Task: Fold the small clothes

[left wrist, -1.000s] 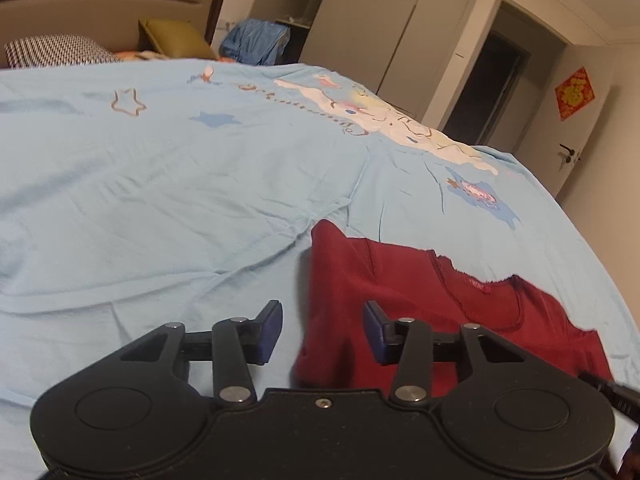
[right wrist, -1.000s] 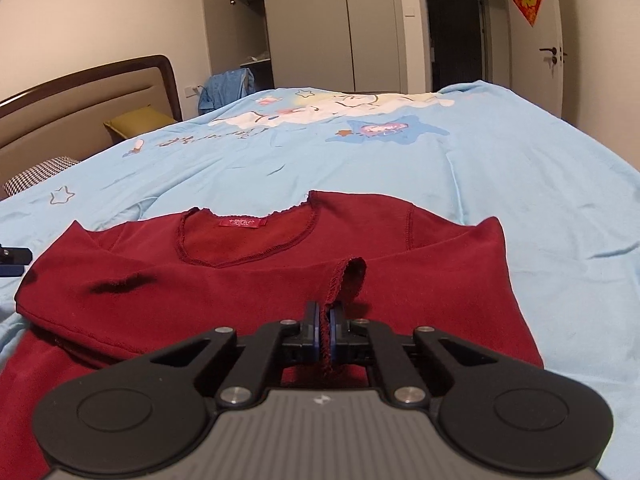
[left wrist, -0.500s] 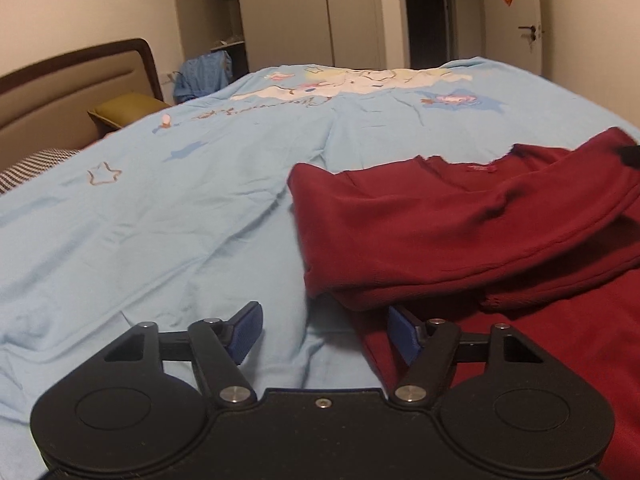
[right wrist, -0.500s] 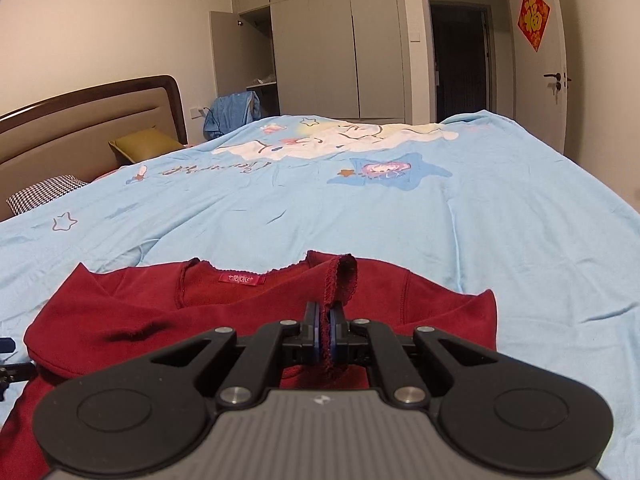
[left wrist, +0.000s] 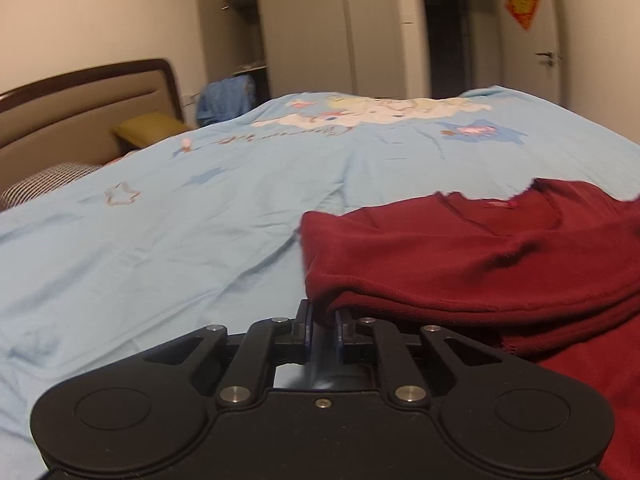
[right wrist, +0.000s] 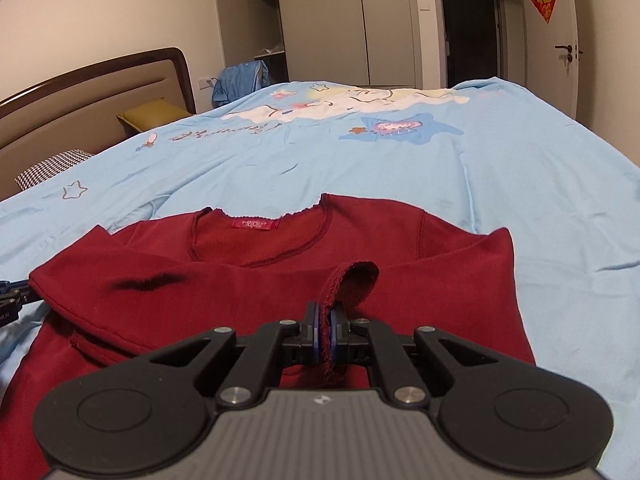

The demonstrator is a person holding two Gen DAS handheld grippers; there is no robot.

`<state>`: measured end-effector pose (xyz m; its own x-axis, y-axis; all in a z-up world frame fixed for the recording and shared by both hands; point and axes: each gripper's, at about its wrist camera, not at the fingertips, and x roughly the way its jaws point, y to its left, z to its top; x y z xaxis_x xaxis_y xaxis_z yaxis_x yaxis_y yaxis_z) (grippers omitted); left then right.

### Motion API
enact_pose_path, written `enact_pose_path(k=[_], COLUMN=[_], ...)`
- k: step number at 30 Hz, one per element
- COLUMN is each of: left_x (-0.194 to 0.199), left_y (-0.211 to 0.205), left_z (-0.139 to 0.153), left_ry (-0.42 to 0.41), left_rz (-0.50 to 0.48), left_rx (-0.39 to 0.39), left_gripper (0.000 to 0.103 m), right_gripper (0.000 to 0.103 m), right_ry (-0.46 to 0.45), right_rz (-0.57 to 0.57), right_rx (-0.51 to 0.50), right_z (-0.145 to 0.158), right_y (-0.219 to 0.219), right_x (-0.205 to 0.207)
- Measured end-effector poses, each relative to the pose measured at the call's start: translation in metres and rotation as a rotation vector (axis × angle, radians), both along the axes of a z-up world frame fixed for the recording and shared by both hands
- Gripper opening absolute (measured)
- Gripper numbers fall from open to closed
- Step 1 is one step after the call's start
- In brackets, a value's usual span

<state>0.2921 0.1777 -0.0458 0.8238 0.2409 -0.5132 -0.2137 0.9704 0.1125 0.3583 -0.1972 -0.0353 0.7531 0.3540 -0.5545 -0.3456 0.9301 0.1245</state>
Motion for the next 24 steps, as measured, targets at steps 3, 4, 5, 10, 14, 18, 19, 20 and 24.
enact_pose_path(k=[3, 4, 5, 10, 14, 18, 19, 20, 24], left_x=[0.003, 0.003, 0.004, 0.0, -0.013, -0.035, -0.041, -0.048, -0.081], left_y=[0.013, 0.016, 0.016, 0.02, 0.017, 0.009, 0.007, 0.005, -0.005], left_z=[-0.006, -0.008, -0.009, -0.005, -0.001, 0.006, 0.008, 0.01, 0.016], left_ry=[0.037, 0.047, 0.053, 0.08, 0.09, 0.081, 0.076, 0.069, 0.05], left_rz=[0.062, 0.068, 0.067, 0.07, 0.057, 0.037, 0.035, 0.033, 0.024], left_rx=[-0.095, -0.118, -0.125, -0.163, -0.177, -0.194, -0.199, -0.201, -0.206], left_gripper=[0.01, 0.01, 0.01, 0.025, 0.065, 0.085, 0.087, 0.091, 0.102], right_gripper=[0.006, 0.006, 0.006, 0.009, 0.037, 0.069, 0.076, 0.083, 0.097], right_ry=[0.02, 0.023, 0.024, 0.025, 0.018, -0.011, -0.018, -0.024, -0.038], right_rz=[0.004, 0.009, 0.013, 0.011, 0.009, 0.031, 0.04, 0.048, 0.067], right_rx=[0.001, -0.012, -0.03, -0.057, -0.043, -0.034, -0.041, -0.052, -0.079], right_z=[-0.005, -0.008, -0.01, -0.017, -0.011, -0.002, -0.001, 0.001, 0.004], right_y=[-0.001, 0.001, 0.004, 0.007, -0.001, -0.015, -0.02, -0.024, -0.05], right_x=[-0.003, -0.004, -0.006, -0.01, -0.018, -0.04, -0.049, -0.057, -0.095])
